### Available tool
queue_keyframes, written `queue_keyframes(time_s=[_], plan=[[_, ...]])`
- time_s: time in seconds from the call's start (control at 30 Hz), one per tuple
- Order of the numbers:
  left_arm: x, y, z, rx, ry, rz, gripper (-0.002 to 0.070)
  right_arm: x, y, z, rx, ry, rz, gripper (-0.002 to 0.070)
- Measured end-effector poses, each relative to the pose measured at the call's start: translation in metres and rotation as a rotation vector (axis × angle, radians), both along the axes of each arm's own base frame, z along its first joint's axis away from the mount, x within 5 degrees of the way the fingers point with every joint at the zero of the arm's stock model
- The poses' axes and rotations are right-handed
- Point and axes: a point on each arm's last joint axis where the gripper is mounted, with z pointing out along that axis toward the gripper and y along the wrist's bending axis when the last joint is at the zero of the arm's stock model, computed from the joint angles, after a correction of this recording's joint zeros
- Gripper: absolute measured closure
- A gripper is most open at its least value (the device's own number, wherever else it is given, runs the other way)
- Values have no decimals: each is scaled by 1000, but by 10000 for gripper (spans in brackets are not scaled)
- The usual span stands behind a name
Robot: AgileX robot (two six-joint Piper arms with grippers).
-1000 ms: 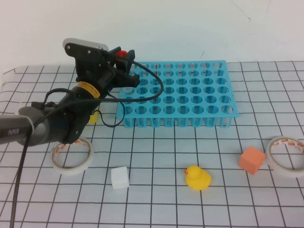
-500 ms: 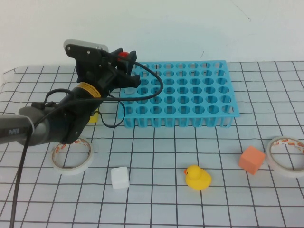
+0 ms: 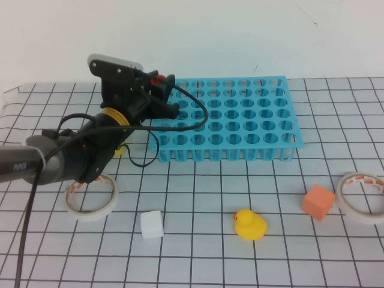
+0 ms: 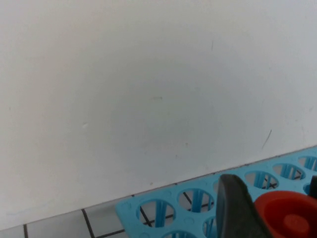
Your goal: Place the test tubes
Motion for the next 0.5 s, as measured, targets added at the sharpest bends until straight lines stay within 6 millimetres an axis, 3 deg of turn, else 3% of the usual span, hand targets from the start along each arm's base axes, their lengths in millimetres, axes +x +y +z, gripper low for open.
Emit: queue_keyframes(time_s=[0.33,0.4,0.5], plan=[[0,0,-3,18,21,3,421,0,0,0,-2,1,-2,676],[0,0,-3,35,14,4,378,0,0,0,-2,1,-2,676],[1,1,-4,48,10,8,259,0,0,0,-2,1,-2,676]])
